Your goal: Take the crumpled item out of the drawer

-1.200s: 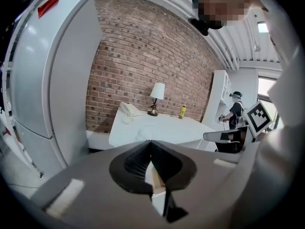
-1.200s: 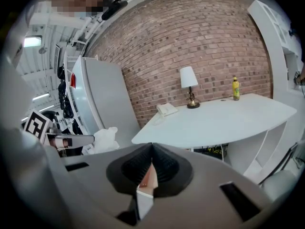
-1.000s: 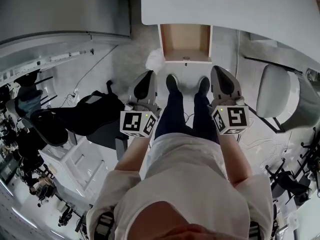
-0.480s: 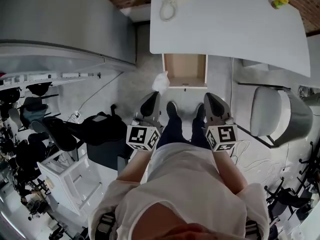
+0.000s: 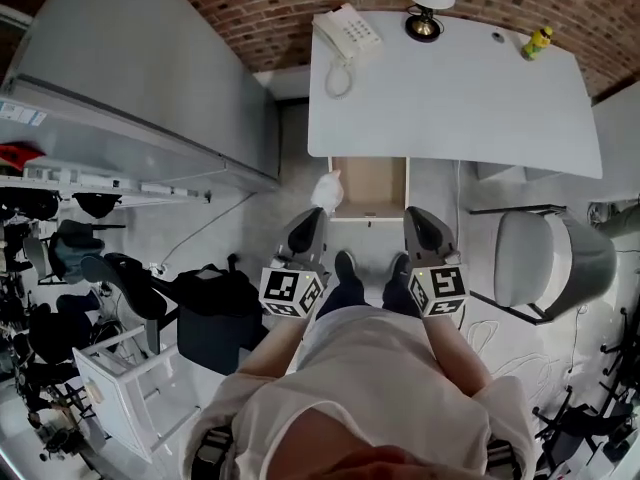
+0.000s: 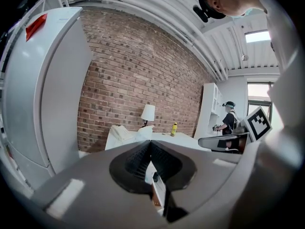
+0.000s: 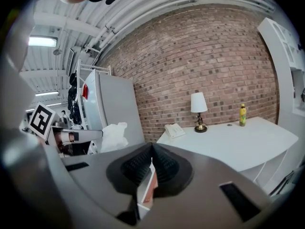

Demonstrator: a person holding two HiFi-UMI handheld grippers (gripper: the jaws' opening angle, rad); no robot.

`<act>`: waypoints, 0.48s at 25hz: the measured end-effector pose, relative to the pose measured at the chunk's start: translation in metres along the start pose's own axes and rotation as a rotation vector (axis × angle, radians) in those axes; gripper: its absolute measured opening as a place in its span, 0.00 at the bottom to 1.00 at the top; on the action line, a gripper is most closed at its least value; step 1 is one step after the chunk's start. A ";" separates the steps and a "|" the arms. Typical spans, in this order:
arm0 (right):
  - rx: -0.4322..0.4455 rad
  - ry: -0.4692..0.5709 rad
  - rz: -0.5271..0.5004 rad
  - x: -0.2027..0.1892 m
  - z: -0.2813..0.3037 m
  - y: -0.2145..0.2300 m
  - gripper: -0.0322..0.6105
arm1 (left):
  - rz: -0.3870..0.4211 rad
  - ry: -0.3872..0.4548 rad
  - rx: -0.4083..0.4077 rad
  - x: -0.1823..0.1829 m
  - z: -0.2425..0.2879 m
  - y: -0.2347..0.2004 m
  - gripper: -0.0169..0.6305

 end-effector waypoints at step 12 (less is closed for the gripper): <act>-0.030 0.068 -0.023 0.032 -0.039 0.001 0.06 | 0.022 0.063 -0.002 0.038 -0.018 0.014 0.04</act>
Point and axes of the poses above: the fingertips, and each gripper's own axes: z forward along the fingers, y to its right, x out of its top, the point moved 1 cm from there along -z, backward along the fingers, and after that the axes turned 14 degrees about -x, right-handed, at the moved point
